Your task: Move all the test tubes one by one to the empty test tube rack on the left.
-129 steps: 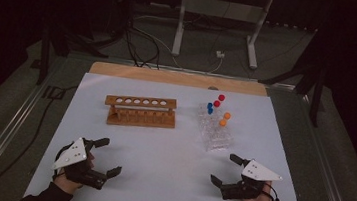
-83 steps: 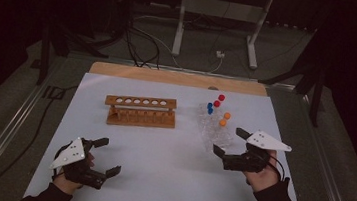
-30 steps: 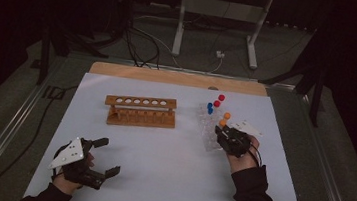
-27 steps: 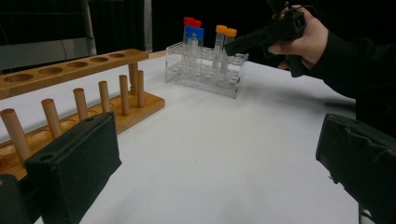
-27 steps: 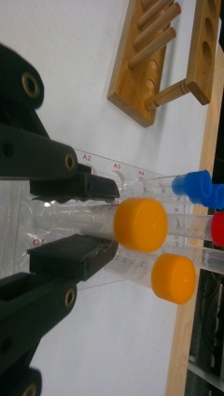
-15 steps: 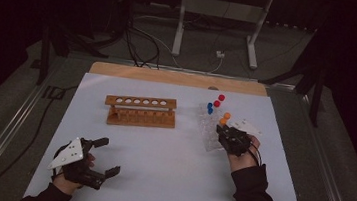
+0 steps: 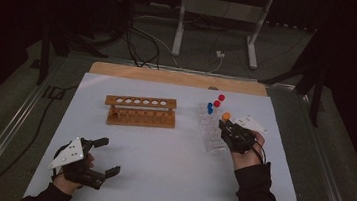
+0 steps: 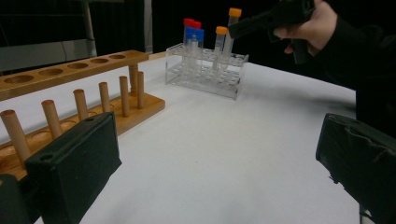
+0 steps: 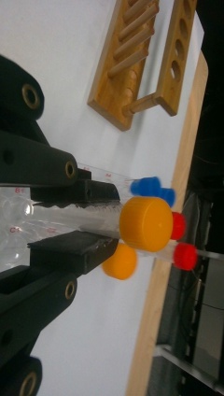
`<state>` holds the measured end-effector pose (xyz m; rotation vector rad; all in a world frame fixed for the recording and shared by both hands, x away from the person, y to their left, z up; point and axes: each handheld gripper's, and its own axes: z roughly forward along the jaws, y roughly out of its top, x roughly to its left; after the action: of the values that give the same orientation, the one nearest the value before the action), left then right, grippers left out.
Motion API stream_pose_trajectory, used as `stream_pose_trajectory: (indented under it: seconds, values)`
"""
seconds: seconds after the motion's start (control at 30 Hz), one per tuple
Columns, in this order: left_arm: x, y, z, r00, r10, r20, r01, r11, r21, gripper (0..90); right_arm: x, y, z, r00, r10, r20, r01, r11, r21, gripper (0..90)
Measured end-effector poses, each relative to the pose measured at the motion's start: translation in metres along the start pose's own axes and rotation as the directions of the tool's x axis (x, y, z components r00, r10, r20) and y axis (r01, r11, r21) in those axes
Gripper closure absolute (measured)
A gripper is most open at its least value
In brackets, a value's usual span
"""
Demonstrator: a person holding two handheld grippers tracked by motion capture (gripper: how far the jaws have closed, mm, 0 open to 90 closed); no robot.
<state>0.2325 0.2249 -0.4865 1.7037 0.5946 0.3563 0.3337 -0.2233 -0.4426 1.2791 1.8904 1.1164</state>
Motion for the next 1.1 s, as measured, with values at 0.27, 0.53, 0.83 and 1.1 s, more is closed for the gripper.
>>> stream_pose_trajectory:
  seconds: [0.27, 0.53, 0.83, 1.1]
  values:
    - [-0.001, 0.001, 0.001, 1.0000, -0.001, 0.005, 0.001, 0.9999, 0.011, 0.5, 0.001, 0.019, -0.013, 0.9995, -0.029, -0.011, 0.028, 0.999, -0.042, 74.5]
    - [-0.005, 0.010, 0.004, 0.9991, -0.019, 0.037, 0.018, 0.9995, 0.025, 0.5, 0.012, 0.038, -0.027, 0.9955, -0.067, -0.067, 0.063, 0.996, -0.068, 74.5]
    - [0.005, 0.039, 0.014, 0.9978, -0.035, 0.057, 0.034, 0.9992, 0.021, 0.5, 0.030, 0.040, -0.035, 0.9779, -0.099, -0.184, 0.089, 0.994, -0.062, 74.5]
    - [0.008, 0.067, 0.037, 0.9900, -0.091, 0.108, 0.088, 0.9957, 0.031, 0.5, 0.050, 0.026, -0.037, 0.9531, -0.110, -0.282, 0.102, 0.994, -0.043, 74.5]
